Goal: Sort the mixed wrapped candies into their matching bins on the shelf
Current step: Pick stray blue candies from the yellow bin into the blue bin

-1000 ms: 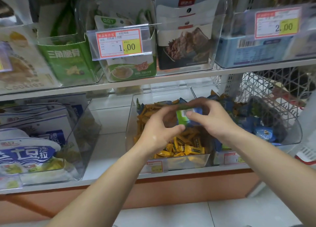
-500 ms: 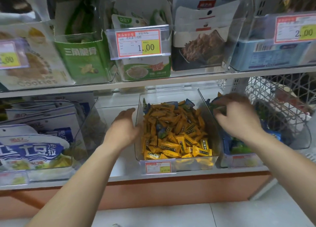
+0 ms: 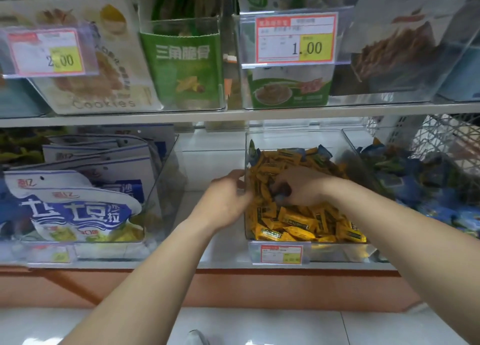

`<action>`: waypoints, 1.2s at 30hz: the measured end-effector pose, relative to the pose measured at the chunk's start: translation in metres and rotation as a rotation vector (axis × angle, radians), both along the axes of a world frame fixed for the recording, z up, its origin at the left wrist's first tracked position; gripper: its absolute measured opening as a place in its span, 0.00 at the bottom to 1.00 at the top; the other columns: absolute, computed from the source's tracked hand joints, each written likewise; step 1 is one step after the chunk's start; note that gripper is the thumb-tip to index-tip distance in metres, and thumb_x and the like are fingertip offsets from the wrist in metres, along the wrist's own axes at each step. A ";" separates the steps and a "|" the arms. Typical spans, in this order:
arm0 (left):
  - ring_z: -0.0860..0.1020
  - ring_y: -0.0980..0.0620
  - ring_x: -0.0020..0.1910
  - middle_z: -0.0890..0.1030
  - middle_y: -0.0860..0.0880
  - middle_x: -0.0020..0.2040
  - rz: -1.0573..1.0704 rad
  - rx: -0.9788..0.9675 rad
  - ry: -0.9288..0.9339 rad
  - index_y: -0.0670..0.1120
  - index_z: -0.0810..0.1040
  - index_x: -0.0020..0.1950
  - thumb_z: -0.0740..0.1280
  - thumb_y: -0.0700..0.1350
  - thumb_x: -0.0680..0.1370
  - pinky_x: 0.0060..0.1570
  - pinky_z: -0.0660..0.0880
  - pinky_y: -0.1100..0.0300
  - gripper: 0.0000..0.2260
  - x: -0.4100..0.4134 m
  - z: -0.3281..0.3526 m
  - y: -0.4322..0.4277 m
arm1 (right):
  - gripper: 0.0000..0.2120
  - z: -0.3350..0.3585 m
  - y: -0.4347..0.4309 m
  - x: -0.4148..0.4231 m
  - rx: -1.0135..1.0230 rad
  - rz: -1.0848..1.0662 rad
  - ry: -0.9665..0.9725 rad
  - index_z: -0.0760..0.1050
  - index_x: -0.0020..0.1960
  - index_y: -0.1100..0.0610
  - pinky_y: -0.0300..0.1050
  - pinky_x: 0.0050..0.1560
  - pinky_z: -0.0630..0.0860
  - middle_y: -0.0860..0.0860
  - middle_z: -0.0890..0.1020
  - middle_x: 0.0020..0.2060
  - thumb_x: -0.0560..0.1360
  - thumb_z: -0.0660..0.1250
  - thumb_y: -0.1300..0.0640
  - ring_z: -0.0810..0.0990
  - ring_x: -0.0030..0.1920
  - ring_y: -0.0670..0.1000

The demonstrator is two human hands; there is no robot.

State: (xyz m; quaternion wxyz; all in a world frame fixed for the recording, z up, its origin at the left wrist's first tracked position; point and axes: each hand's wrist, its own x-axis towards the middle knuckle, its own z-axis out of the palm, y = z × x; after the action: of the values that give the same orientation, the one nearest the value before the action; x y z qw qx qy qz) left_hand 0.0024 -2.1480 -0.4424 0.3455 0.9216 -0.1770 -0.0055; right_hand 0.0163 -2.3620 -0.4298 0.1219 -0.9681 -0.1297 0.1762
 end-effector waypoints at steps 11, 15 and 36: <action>0.82 0.55 0.47 0.83 0.53 0.50 0.035 -0.437 -0.012 0.56 0.76 0.61 0.71 0.57 0.73 0.44 0.81 0.54 0.18 -0.007 0.023 -0.007 | 0.15 0.016 0.017 -0.020 0.986 -0.185 -0.248 0.81 0.47 0.49 0.35 0.47 0.80 0.46 0.86 0.45 0.65 0.81 0.60 0.85 0.47 0.44; 0.82 0.49 0.44 0.82 0.48 0.47 0.220 -0.540 -0.032 0.51 0.77 0.58 0.71 0.43 0.76 0.42 0.82 0.50 0.12 0.001 0.022 0.006 | 0.09 0.009 0.005 -0.002 0.780 -0.197 -0.290 0.83 0.53 0.49 0.38 0.53 0.78 0.43 0.85 0.49 0.75 0.73 0.60 0.83 0.51 0.41; 0.82 0.50 0.44 0.81 0.51 0.48 0.214 -0.546 -0.012 0.53 0.76 0.58 0.71 0.44 0.75 0.41 0.81 0.57 0.13 0.002 0.018 0.013 | 0.08 -0.002 -0.010 0.015 0.146 -0.073 -0.419 0.75 0.46 0.46 0.47 0.44 0.71 0.44 0.75 0.46 0.74 0.71 0.44 0.75 0.48 0.49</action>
State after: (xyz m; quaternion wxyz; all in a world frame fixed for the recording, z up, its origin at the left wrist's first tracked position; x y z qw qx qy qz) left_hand 0.0046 -2.1346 -0.4242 0.5781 0.8080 -0.0759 0.0844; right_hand 0.0312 -2.3718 -0.4318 0.1684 -0.9762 -0.1297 -0.0433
